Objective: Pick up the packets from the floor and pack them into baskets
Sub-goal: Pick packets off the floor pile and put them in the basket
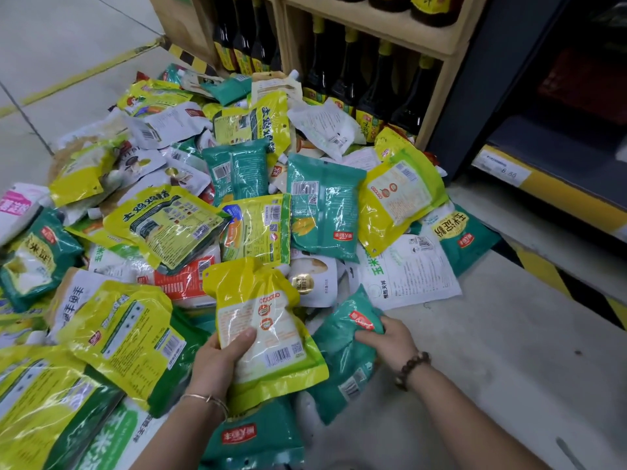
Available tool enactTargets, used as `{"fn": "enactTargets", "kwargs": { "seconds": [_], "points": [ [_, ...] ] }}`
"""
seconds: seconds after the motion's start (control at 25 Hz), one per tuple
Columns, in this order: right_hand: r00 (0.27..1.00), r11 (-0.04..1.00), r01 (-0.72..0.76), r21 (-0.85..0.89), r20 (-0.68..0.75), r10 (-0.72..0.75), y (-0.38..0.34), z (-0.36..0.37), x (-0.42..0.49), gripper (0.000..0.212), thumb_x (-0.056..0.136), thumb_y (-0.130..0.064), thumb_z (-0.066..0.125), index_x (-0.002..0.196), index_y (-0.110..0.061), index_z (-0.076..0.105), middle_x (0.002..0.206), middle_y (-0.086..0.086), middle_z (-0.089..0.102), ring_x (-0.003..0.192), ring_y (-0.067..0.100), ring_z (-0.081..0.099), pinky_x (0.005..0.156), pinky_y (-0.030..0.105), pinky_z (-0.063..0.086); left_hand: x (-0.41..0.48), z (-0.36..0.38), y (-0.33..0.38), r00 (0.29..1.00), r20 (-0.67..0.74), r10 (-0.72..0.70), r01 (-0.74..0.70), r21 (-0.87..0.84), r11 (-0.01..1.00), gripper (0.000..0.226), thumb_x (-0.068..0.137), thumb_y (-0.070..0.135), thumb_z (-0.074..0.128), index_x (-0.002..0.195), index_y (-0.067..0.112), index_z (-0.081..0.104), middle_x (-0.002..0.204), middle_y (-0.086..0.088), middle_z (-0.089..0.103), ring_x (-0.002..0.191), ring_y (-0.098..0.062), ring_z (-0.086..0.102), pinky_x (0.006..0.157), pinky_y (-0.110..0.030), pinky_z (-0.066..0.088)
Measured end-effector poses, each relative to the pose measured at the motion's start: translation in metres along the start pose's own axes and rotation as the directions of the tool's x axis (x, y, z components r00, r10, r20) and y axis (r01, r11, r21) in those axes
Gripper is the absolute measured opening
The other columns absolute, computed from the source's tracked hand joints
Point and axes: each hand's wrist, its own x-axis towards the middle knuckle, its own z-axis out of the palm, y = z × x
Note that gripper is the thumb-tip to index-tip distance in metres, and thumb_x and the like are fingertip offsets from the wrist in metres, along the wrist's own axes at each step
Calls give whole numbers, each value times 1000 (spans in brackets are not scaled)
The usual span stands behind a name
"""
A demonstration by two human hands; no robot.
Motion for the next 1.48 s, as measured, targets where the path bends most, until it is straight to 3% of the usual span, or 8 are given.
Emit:
{"fn": "enactTargets", "kwargs": {
  "seconds": [0.28,0.44,0.56,0.68,0.88,1.16,1.32,1.48],
  "points": [
    [908,981,103,165,-419,-25,-53,-101,-60,17,75,-4,75,66,-14,65,62,1,65,49,5,60,49,15,49,-32,64,17,978,194,70,-75,19,997,33,66,14,79,96,6,67,86,-12,74,72,-26,70,76,-39,54],
    [755,956,245,163,-650,-83,-101,-159,-127,20,73,-11,78,62,-20,64,59,-5,66,51,5,61,54,22,51,-83,121,65,933,314,178,-193,17,981,44,56,29,82,93,10,68,92,-12,73,87,-30,68,87,-44,51],
    [630,930,351,110,-762,-148,-137,-194,-188,21,72,-12,78,59,-21,64,54,-10,64,51,2,60,51,21,49,-134,157,109,873,382,302,-334,18,943,20,77,14,71,96,9,66,90,-7,71,80,-26,67,69,-31,53],
    [526,898,438,51,-824,-210,-171,-225,-243,22,70,-15,80,67,-19,58,65,-4,65,59,11,61,57,28,50,-186,192,148,794,522,313,-340,-47,939,38,55,20,79,90,10,66,79,-3,74,66,-17,70,60,-30,58],
    [290,846,533,-23,-934,-209,-196,-315,-329,39,73,-7,78,100,-14,52,86,-7,59,54,-15,55,49,4,41,-266,278,176,625,732,272,-275,-121,954,30,67,30,77,87,9,71,81,-3,74,72,-18,71,67,-38,59],
    [124,961,266,-70,-987,-106,-156,-429,-424,33,72,-7,78,101,-8,62,89,4,67,59,2,62,52,11,48,-363,393,139,390,915,100,-356,50,933,21,77,11,71,97,6,67,88,-9,73,77,-26,69,77,-40,57],
    [50,983,-99,-154,-987,-149,-132,-491,-459,31,73,-19,79,97,-6,65,85,9,65,71,18,59,64,23,43,-396,440,110,283,958,51,-432,80,898,9,81,11,69,88,15,66,87,-2,72,59,-1,64,54,-6,48],
    [-36,947,-290,-134,-988,-151,-72,-539,-489,48,73,-27,79,108,3,64,96,16,66,88,27,61,70,26,39,-432,487,52,236,971,-47,-408,143,902,9,81,7,69,81,13,63,76,-3,69,44,-2,61,42,-12,46]
  ]
}}
